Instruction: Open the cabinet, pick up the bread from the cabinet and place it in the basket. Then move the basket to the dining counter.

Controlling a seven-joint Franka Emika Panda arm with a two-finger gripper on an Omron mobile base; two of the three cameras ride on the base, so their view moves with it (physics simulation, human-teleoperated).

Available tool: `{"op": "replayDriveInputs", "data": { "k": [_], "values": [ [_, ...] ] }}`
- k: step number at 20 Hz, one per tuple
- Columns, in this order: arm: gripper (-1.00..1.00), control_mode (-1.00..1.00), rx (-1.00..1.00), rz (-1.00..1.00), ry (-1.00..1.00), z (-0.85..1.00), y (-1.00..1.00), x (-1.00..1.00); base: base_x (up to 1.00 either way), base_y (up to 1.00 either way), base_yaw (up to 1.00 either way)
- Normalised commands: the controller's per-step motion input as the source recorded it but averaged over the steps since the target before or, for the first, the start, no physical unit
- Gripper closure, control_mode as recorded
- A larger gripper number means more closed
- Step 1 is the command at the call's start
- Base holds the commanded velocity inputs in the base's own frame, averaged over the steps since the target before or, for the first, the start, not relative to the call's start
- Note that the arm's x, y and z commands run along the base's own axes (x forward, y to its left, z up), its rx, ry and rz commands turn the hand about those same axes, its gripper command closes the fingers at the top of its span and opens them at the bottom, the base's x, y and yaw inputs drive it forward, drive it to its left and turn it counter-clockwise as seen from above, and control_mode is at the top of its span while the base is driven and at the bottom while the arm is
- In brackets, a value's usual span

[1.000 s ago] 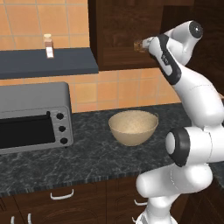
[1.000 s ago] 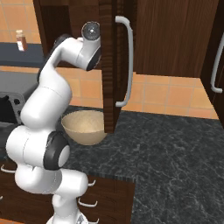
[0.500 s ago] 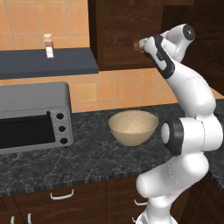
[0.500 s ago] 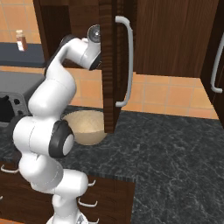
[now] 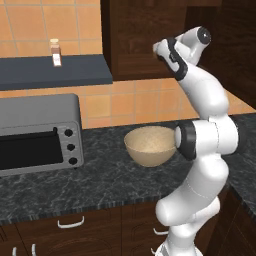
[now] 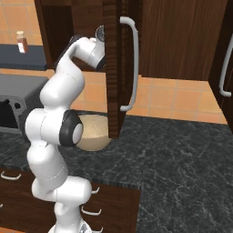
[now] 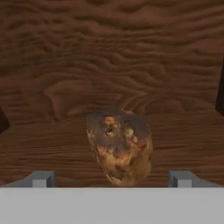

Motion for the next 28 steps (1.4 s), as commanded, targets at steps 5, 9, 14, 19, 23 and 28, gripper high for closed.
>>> {"op": "replayDriveInputs", "data": {
  "k": [5, 9, 14, 19, 23, 28],
  "values": [
    [-1.00, -1.00, 0.00, 0.00, 0.07, 0.00, 0.01, 0.46, 0.00, 0.00, 0.00],
    [-1.00, -1.00, 0.01, 0.00, 0.07, -0.02, 0.00, 0.27, 0.00, 0.00, 0.00],
    [-1.00, -1.00, 0.00, 0.00, 0.01, -0.04, 0.00, 0.25, 0.00, 0.00, 0.00],
    [-1.00, -1.00, 0.00, 0.00, 0.00, -0.24, 0.01, 0.14, 0.00, 0.00, 0.00],
    [1.00, -1.00, 0.00, 0.00, 0.00, -0.32, 0.00, 0.23, 0.00, 0.00, 0.00],
    [1.00, -1.00, 0.03, 0.00, 0.00, -0.15, 0.03, 0.17, 0.00, 0.00, 0.00]
  ]
}}
